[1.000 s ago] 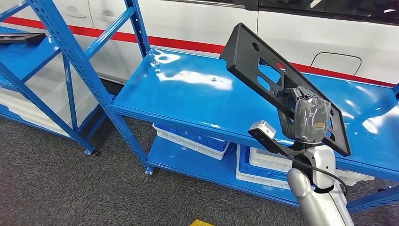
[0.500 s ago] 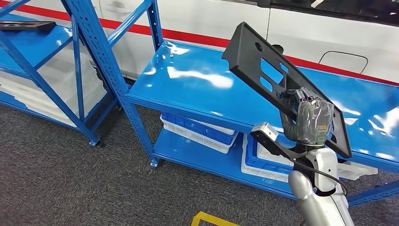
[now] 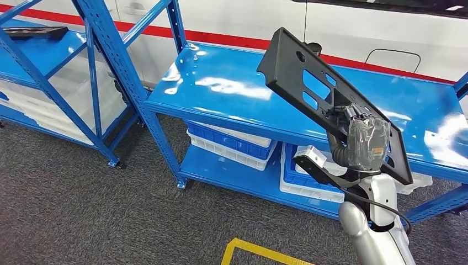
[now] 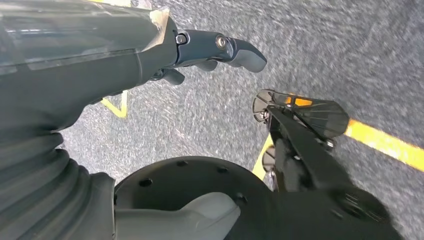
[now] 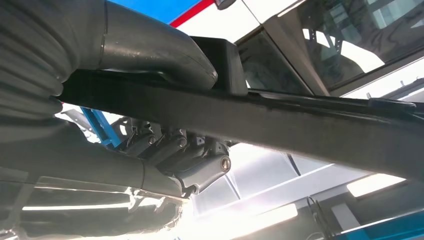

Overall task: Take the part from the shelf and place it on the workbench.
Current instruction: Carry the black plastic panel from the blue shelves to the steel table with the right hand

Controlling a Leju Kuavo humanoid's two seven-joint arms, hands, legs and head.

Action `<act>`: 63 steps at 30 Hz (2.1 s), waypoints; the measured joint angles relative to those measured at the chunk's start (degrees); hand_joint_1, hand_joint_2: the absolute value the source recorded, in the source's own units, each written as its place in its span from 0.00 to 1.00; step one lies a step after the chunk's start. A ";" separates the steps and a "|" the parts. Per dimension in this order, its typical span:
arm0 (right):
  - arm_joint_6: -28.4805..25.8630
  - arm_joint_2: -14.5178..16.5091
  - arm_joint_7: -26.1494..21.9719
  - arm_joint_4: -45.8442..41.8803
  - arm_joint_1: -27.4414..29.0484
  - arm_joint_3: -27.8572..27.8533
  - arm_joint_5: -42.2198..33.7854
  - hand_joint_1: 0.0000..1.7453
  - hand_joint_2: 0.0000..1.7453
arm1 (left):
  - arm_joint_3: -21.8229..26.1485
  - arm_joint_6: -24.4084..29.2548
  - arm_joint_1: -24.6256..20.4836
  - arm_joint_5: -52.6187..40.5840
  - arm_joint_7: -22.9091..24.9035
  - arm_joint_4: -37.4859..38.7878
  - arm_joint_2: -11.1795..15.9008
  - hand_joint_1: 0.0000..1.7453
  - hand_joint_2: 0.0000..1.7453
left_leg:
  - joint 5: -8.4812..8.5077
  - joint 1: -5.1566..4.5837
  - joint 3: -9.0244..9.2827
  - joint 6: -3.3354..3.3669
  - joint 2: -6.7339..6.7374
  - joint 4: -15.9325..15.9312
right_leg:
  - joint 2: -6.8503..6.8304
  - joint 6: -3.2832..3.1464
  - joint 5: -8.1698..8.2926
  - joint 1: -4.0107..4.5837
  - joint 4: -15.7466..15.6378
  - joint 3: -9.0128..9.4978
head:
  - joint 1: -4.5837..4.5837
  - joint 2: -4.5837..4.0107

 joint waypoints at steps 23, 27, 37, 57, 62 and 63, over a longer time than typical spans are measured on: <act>-1.36 -1.73 -0.22 -9.25 5.65 -2.50 -1.42 1.00 1.00 | 0.02 0.12 0.58 0.72 -0.93 0.44 0.06 0.00 1.00 | 8.56 -1.19 0.10 2.20 -0.03 -12.04 | -0.05 0.23 -4.70 0.60 -1.45 6.17 | 0.51 0.01; -1.44 -1.71 -0.37 -11.28 7.59 -3.85 -2.24 1.00 1.00 | 0.02 0.16 0.77 0.80 -1.34 0.50 -0.01 0.00 1.00 | -1.40 -0.55 -3.81 0.66 -0.01 0.69 | -0.28 -0.76 -2.46 0.37 -1.38 4.11 | 0.09 0.00; -1.49 -1.53 -2.22 -13.80 10.10 -5.73 -3.37 1.00 1.00 | 0.04 2.36 0.10 0.98 -1.39 0.50 -0.76 0.00 1.00 | 2.44 -0.61 7.75 2.18 -0.18 -12.75 | -0.30 2.40 0.42 0.20 0.62 -0.35 | 0.08 0.00; -2.34 0.11 -5.21 -10.47 8.26 -5.91 -6.75 1.00 1.00 | 1.94 4.97 -0.03 2.78 -2.38 0.50 -2.12 0.00 1.00 | 0.21 -0.47 -3.57 0.83 0.02 -1.44 | -0.05 -0.27 -3.28 0.19 -1.12 4.67 | 0.13 0.00; -2.36 0.52 -5.26 -9.58 7.98 -5.85 -7.01 1.00 1.00 | 2.57 5.14 0.03 2.91 -2.41 0.50 -2.13 0.00 1.00 | 1.68 -0.54 1.95 1.59 -0.05 -4.05 | -0.05 0.00 -2.05 0.63 -0.20 2.18 | 0.09 0.01; -2.37 0.62 -5.29 -9.50 7.83 -5.85 -7.05 1.00 1.00 | 2.66 5.15 0.02 2.93 -2.41 0.50 -2.06 0.00 1.00 | 2.55 -0.69 4.73 2.11 -0.11 -8.26 | -0.07 0.19 -1.93 0.75 -0.06 1.96 | 0.13 0.00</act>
